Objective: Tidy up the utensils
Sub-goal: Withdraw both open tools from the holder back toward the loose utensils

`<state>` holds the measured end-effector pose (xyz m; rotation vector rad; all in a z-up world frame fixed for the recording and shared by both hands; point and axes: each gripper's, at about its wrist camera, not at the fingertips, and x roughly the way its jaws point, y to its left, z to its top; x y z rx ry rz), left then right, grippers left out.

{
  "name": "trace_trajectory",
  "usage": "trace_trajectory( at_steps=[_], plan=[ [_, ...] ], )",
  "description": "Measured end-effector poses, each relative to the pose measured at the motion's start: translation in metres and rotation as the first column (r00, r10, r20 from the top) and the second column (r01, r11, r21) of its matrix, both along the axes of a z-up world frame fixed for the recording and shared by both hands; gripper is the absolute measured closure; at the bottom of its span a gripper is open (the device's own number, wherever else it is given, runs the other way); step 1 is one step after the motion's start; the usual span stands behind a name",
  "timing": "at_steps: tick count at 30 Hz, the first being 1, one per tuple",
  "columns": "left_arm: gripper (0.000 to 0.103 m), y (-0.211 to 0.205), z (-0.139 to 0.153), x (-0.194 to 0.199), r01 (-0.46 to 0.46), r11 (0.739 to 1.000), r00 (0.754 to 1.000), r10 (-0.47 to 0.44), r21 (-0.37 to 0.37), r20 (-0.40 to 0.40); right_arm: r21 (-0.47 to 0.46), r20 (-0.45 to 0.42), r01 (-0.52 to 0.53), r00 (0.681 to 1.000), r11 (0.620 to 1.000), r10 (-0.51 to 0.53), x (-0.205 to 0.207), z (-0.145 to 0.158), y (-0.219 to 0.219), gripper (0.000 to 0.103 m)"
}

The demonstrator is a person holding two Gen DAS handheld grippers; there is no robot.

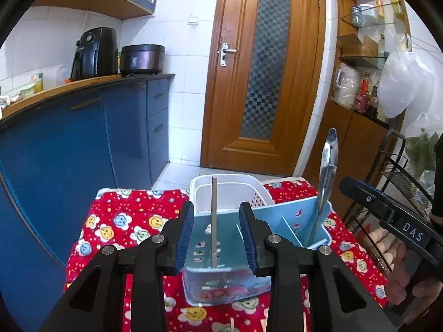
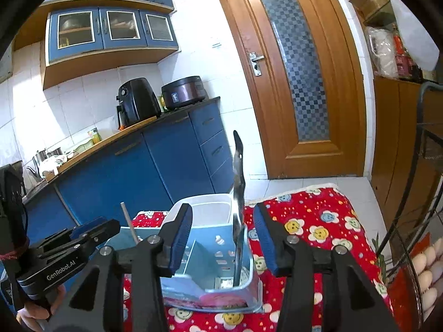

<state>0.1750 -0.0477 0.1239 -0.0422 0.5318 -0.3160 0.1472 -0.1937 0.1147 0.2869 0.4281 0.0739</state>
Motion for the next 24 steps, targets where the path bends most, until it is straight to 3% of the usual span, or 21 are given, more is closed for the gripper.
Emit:
trace_trajectory(
  at_steps=[11, 24],
  plan=[
    [0.068, 0.01, 0.001, -0.029, 0.008, 1.0, 0.999, -0.008, 0.006, -0.032, 0.048, -0.079, 0.004, 0.997, 0.999, 0.0, -0.035, -0.007, -0.008, 0.054],
    [0.068, 0.016, -0.028, -0.056, 0.024, 1.0, 0.992, -0.023, 0.008, -0.126, 0.04, -0.2, 0.0, 0.98, 0.999, 0.008, -0.067, -0.037, 0.003, 0.054]
  ],
)
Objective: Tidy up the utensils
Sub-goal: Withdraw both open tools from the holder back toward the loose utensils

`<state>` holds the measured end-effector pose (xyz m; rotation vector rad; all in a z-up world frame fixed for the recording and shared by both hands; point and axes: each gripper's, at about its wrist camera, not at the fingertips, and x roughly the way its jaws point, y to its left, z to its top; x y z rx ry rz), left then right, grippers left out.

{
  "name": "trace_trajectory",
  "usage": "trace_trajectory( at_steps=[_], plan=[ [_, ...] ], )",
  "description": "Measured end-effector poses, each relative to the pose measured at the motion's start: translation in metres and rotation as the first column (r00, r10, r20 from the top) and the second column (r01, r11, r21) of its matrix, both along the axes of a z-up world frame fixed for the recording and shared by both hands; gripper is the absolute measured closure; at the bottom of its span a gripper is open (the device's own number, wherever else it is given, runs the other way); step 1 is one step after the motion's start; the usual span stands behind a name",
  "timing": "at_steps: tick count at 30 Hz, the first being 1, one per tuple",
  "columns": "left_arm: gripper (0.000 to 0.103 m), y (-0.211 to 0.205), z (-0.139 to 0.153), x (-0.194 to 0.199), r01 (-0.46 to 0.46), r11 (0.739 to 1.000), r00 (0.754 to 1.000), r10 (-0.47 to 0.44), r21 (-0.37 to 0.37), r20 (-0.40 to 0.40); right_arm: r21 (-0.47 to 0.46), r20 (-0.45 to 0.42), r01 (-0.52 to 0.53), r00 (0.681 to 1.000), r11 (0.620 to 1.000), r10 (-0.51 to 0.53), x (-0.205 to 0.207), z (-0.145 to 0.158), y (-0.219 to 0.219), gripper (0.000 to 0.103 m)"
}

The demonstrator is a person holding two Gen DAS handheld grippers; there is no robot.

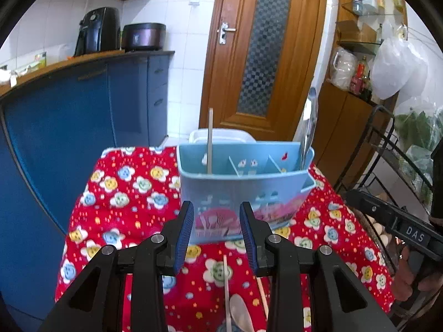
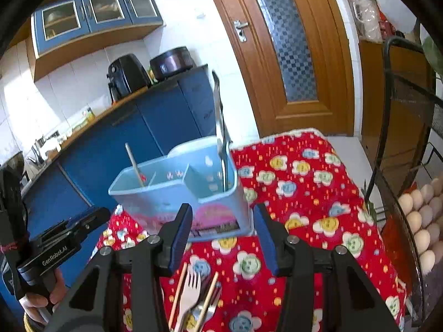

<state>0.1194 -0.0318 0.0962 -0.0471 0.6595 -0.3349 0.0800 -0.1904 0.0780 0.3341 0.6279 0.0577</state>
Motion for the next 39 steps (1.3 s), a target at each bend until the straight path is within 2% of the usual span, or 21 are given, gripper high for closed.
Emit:
trace_trajectory(
  at_steps=[11, 20, 22, 24, 28, 33, 39],
  plan=[
    [0.068, -0.001, -0.033, -0.005, 0.003, 1.0, 0.995, -0.003, 0.008, -0.098, 0.003, -0.092, 0.002, 0.996, 1.0, -0.002, -0.006, -0.03, 0.007, 0.054],
    [0.068, -0.008, -0.062, 0.0, 0.024, 0.999, 0.982, -0.019, 0.026, -0.186, 0.062, -0.187, 0.005, 0.982, 0.998, 0.007, 0.002, -0.055, 0.006, 0.054],
    [0.068, -0.009, -0.068, 0.002, 0.025, 0.999, 0.979, -0.019, 0.027, -0.203, 0.077, -0.205, 0.002, 0.979, 0.997, 0.014, 0.003, -0.06, 0.007, 0.055],
    [0.068, -0.01, -0.076, 0.005, 0.03, 0.999, 0.975, -0.022, 0.033, -0.223, 0.088, -0.221, -0.002, 0.975, 0.996, 0.021, 0.005, -0.065, 0.009, 0.062],
    [0.068, -0.014, -0.088, 0.01, 0.04, 0.997, 0.97, -0.022, 0.071, -0.244, 0.103, -0.251, -0.015, 0.967, 0.995, 0.04, 0.008, -0.074, 0.012, 0.065],
    [0.068, -0.018, -0.097, 0.017, 0.058, 0.995, 0.963, -0.036, 0.078, -0.267, 0.103, -0.258, -0.016, 0.965, 0.995, 0.042, 0.01, -0.078, 0.012, 0.066],
    [0.068, -0.028, -0.103, 0.023, 0.081, 0.989, 0.964, -0.047, 0.121, -0.261, 0.105, -0.263, -0.016, 0.964, 0.994, 0.044, 0.012, -0.08, 0.01, 0.065]
  ],
)
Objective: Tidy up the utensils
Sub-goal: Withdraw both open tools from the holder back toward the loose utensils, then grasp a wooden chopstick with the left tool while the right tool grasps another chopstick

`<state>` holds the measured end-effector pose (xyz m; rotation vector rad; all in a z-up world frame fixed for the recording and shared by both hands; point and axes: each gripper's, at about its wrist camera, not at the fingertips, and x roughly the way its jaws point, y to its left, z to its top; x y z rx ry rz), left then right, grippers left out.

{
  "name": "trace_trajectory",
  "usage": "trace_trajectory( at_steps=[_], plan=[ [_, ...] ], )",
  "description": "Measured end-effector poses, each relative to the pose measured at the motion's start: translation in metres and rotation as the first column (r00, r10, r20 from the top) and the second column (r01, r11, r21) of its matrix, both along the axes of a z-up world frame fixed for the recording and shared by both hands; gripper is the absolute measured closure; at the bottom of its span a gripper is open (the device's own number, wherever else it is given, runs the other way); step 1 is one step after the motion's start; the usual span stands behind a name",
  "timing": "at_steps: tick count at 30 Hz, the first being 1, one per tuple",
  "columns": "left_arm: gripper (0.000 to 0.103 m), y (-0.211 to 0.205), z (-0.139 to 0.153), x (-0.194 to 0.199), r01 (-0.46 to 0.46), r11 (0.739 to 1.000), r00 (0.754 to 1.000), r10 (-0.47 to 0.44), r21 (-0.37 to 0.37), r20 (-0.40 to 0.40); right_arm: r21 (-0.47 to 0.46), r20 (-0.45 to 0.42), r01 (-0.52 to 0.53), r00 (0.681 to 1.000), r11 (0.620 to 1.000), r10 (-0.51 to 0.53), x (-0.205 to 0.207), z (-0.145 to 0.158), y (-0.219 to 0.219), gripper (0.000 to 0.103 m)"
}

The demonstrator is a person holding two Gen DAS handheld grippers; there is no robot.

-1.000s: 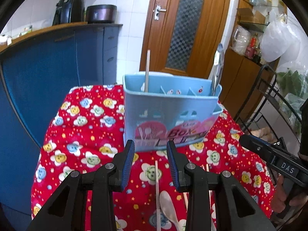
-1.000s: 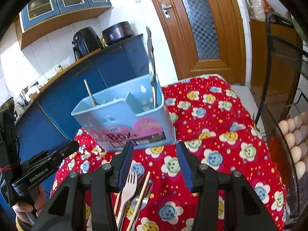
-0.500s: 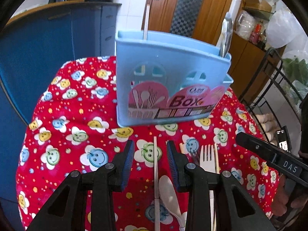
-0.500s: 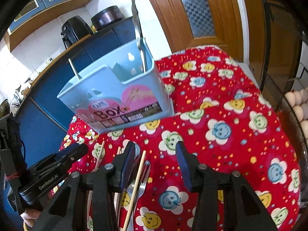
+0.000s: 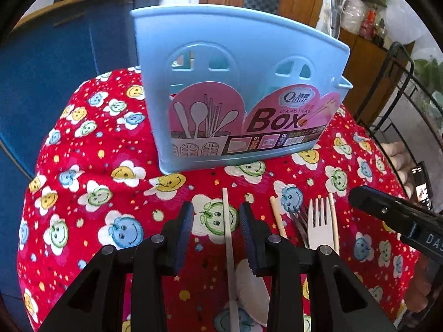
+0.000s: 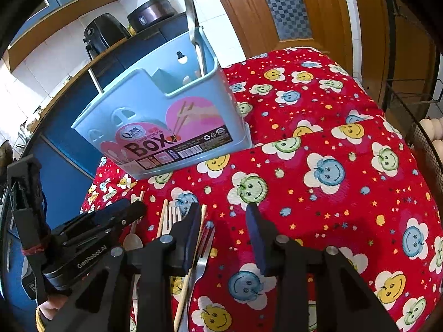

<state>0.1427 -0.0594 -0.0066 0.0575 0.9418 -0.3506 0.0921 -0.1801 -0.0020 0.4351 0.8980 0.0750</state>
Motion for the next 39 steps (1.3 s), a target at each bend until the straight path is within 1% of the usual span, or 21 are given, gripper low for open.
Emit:
trace_trajectory(
  at_steps=[1, 4, 5, 6, 9, 14, 22, 27, 28, 29, 30, 35, 39],
  plan=[
    [0.069, -0.002, 0.0, 0.001, 0.004, 1.0, 1.0, -0.004, 0.008, 0.002, 0.001, -0.001, -0.001, 1.0, 1.0, 0.001, 0.001, -0.001, 0.0, 0.065],
    [0.081, -0.005, -0.001, 0.003, 0.014, 1.0, 1.0, -0.015, 0.025, 0.004, 0.004, -0.003, -0.004, 1.0, 1.0, 0.004, 0.001, -0.002, 0.0, 0.065],
    [0.088, -0.006, -0.001, 0.004, 0.018, 0.999, 1.0, -0.018, 0.027, 0.005, 0.006, -0.004, -0.005, 1.0, 1.0, 0.005, 0.001, -0.003, -0.001, 0.065],
    [0.093, -0.006, -0.001, 0.004, 0.021, 0.999, 1.0, -0.021, 0.026, 0.005, 0.008, -0.005, -0.004, 1.0, 1.0, 0.004, 0.001, -0.003, -0.001, 0.065],
    [0.098, -0.004, 0.0, 0.005, 0.021, 1.0, 1.0, -0.021, 0.002, 0.005, 0.026, -0.006, -0.009, 1.0, 1.0, 0.009, 0.002, -0.004, -0.001, 0.066],
    [0.099, 0.004, 0.009, 0.002, 0.0, 0.999, 0.999, 0.002, -0.051, 0.036, 0.047, -0.017, -0.025, 1.0, 0.999, 0.026, 0.005, -0.006, 0.001, 0.066],
    [0.099, 0.023, 0.029, -0.008, -0.034, 0.991, 0.995, 0.046, -0.127, 0.094, 0.088, -0.059, -0.043, 0.997, 0.995, 0.048, 0.016, -0.016, 0.009, 0.072],
    [0.099, 0.032, 0.04, -0.016, -0.025, 0.985, 0.99, 0.048, -0.171, 0.132, 0.14, -0.086, -0.049, 0.994, 0.989, 0.061, 0.023, -0.024, 0.01, 0.083],
    [0.099, 0.033, 0.042, -0.017, -0.022, 0.984, 0.989, 0.047, -0.176, 0.138, 0.141, -0.087, -0.045, 0.994, 0.989, 0.058, 0.023, -0.025, 0.01, 0.088],
    [0.099, 0.034, 0.043, -0.018, -0.021, 0.983, 0.989, 0.047, -0.18, 0.142, 0.141, -0.086, -0.044, 0.995, 0.989, 0.057, 0.023, -0.025, 0.01, 0.093],
    [0.099, 0.035, 0.045, -0.019, -0.018, 0.983, 0.988, 0.046, -0.184, 0.146, 0.14, -0.082, -0.045, 0.995, 0.989, 0.057, 0.023, -0.024, 0.01, 0.093],
    [0.099, 0.036, 0.052, -0.023, -0.015, 0.98, 0.985, 0.049, -0.198, 0.165, 0.126, -0.042, -0.055, 0.997, 0.991, 0.06, 0.017, -0.015, 0.011, 0.094],
    [0.099, 0.039, 0.057, -0.028, -0.019, 0.976, 0.983, 0.058, -0.218, 0.177, 0.088, 0.011, -0.058, 0.998, 0.994, 0.057, 0.005, 0.002, 0.011, 0.094]
  ],
)
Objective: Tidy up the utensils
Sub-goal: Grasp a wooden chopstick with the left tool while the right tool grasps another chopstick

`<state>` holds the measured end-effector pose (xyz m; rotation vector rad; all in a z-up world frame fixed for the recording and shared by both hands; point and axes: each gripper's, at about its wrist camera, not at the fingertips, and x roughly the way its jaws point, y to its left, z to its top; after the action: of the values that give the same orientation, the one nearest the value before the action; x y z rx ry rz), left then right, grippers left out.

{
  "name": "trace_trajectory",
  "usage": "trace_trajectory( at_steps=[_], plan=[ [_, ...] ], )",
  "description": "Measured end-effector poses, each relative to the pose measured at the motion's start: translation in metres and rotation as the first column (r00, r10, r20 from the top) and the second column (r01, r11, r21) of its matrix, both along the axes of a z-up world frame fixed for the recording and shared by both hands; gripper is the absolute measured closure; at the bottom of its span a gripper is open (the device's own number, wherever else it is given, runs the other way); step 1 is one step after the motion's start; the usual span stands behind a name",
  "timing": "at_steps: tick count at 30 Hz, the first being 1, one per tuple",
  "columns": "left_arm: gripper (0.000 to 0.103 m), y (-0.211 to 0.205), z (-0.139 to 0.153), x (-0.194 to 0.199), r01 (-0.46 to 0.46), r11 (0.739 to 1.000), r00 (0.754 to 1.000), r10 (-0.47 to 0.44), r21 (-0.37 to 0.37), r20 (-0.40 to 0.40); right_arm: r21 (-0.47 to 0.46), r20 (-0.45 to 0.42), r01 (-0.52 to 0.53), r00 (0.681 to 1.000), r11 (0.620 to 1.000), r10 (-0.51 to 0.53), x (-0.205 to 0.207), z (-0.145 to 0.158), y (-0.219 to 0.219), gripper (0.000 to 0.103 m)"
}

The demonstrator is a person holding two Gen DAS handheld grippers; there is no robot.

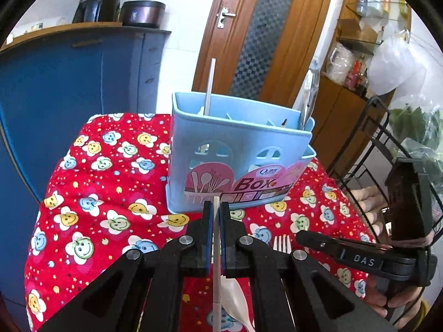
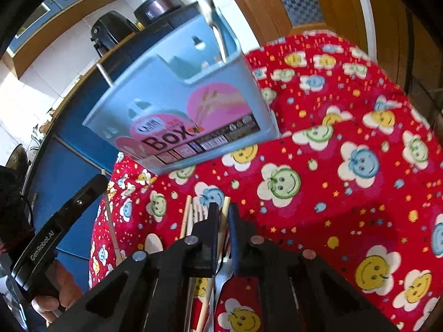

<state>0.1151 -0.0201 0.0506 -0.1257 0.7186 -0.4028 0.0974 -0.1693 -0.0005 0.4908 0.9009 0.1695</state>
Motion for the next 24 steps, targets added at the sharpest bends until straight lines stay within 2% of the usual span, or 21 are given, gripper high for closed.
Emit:
trace_trajectory(
  at_steps=[13, 24],
  plan=[
    [0.1, 0.004, 0.033, -0.025, -0.009, 1.0, 0.995, 0.011, -0.018, 0.095, -0.124, 0.205, 0.023, 0.979, 0.992, 0.003, -0.036, 0.062, 0.007, 0.095],
    [0.1, 0.007, 0.061, -0.041, -0.004, 0.999, 0.986, 0.011, -0.039, 0.164, -0.153, 0.286, 0.053, 0.958, 0.987, -0.007, -0.049, 0.093, 0.005, 0.096]
  ],
)
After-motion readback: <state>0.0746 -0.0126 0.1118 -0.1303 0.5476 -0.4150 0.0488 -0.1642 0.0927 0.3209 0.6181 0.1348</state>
